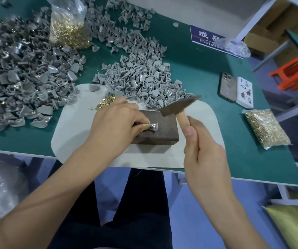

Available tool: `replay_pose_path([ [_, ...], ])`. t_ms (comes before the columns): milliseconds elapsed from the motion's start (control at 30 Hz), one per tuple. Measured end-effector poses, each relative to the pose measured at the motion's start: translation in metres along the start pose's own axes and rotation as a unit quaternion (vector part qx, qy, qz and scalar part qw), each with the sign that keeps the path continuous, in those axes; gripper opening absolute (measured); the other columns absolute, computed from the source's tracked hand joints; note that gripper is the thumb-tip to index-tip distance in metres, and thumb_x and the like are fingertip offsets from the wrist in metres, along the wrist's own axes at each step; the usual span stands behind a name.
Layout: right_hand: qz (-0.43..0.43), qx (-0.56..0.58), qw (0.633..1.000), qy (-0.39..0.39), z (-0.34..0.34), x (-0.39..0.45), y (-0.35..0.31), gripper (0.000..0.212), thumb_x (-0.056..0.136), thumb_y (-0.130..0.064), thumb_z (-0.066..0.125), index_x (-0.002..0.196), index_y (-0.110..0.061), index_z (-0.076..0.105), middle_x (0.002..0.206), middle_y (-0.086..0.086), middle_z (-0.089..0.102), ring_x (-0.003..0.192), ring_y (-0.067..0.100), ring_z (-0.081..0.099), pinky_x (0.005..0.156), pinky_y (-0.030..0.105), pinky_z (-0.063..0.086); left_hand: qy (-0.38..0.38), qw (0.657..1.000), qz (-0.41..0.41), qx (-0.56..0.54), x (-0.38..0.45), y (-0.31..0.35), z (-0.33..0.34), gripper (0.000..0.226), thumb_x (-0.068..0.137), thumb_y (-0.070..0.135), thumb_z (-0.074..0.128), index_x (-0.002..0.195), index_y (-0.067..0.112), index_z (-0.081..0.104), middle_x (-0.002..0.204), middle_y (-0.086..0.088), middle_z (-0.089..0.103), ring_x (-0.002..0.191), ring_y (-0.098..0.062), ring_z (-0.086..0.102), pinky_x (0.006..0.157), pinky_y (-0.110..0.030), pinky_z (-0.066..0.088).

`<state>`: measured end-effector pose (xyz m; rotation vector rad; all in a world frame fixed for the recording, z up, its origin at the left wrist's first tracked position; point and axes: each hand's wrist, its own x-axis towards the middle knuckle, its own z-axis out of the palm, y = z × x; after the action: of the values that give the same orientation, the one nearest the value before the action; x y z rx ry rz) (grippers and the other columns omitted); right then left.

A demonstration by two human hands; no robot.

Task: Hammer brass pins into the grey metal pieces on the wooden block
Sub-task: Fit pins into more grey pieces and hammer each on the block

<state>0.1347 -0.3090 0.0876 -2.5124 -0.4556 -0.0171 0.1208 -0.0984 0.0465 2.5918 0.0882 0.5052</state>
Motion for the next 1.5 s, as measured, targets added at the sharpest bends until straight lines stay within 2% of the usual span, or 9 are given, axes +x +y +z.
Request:
replay_pose_path([
  [267,0.0,0.043,0.999,0.008,0.003,-0.003,0.008,0.042,0.103,-0.057,0.022,0.13,-0.047,0.053,0.062,-0.016,0.049,0.055,0.015,0.042,0.052,0.034,0.039,0.002,1.0,-0.018,-0.009,-0.003,-0.002,0.002,0.005,0.084,0.043,0.076,0.086,0.038,0.077,0.079,0.016,0.063,0.084,-0.011,0.049,0.058,-0.028,0.04],
  [367,-0.013,-0.009,0.998,-0.054,-0.001,-0.001,0.01,0.043,0.103,-0.061,0.022,0.129,-0.049,0.053,0.062,-0.018,0.051,0.056,0.015,0.041,0.055,0.034,0.045,-0.002,1.0,-0.013,-0.004,-0.002,-0.001,0.002,0.007,0.085,0.045,0.075,0.088,0.038,0.077,0.08,0.017,0.064,0.086,-0.011,0.049,0.059,-0.027,0.036],
  [500,-0.012,0.044,0.998,0.051,-0.006,-0.002,0.007,0.038,0.105,-0.053,0.026,0.131,-0.048,0.053,0.065,-0.018,0.054,0.055,0.014,0.046,0.05,0.025,0.04,-0.009,1.0,-0.018,-0.002,-0.001,-0.001,0.001,0.008,0.086,0.047,0.073,0.089,0.041,0.076,0.082,0.019,0.064,0.088,-0.008,0.047,0.06,-0.027,0.032],
  [633,-0.007,-0.033,0.997,-0.067,0.001,-0.002,0.004,0.044,0.102,-0.058,0.022,0.129,-0.043,0.054,0.056,-0.009,0.047,0.054,0.02,0.044,0.056,0.04,0.045,-0.009,1.0,-0.013,-0.001,-0.001,-0.001,0.001,0.011,0.087,0.046,0.072,0.095,0.041,0.077,0.084,0.018,0.063,0.09,-0.01,0.047,0.06,-0.028,0.031],
  [800,-0.007,0.007,1.0,0.01,-0.003,0.0,0.0,0.046,0.103,-0.059,0.02,0.128,-0.042,0.054,0.063,-0.012,0.051,0.053,0.018,0.043,0.051,0.039,0.042,-0.006,1.0,-0.016,-0.007,-0.002,-0.001,0.001,0.01,0.086,0.047,0.072,0.093,0.041,0.077,0.082,0.017,0.063,0.089,-0.01,0.048,0.06,-0.028,0.034],
  [933,0.002,-0.062,0.996,-0.068,-0.009,0.0,0.004,0.043,0.103,-0.058,0.02,0.119,-0.041,0.056,0.056,-0.005,0.045,0.055,0.02,0.044,0.054,0.04,0.043,-0.008,1.0,-0.015,0.007,-0.002,-0.001,0.001,0.01,0.089,0.045,0.069,0.095,0.041,0.076,0.081,0.02,0.057,0.089,-0.009,0.045,0.061,-0.028,0.034],
  [1067,-0.011,-0.012,0.999,0.028,-0.017,-0.001,-0.001,0.041,0.102,-0.059,0.019,0.12,-0.044,0.053,0.073,-0.009,0.057,0.062,0.018,0.052,0.052,0.04,0.046,-0.004,1.0,0.004,0.027,-0.001,-0.002,0.002,0.006,0.09,0.041,0.07,0.092,0.039,0.075,0.08,0.017,0.056,0.09,-0.011,0.049,0.059,-0.027,0.032],
  [1233,-0.002,-0.055,0.996,-0.071,-0.002,-0.004,-0.003,0.043,0.104,-0.057,0.019,0.121,-0.039,0.054,0.056,-0.004,0.043,0.058,0.028,0.048,0.055,0.045,0.046,-0.001,0.997,0.047,0.057,0.0,0.001,0.0,0.005,0.083,0.038,0.074,0.084,0.034,0.071,0.079,0.015,0.058,0.086,-0.014,0.053,0.054,-0.025,0.034],
  [1500,0.002,-0.036,0.999,-0.029,-0.003,-0.002,0.003,0.043,0.104,-0.059,0.02,0.123,-0.042,0.055,0.057,-0.006,0.047,0.055,0.02,0.046,0.053,0.042,0.045,-0.003,0.995,0.072,0.063,0.003,-0.003,0.002,0.009,0.076,0.036,0.074,0.078,0.032,0.066,0.077,0.016,0.056,0.085,-0.012,0.053,0.051,-0.022,0.03],
])
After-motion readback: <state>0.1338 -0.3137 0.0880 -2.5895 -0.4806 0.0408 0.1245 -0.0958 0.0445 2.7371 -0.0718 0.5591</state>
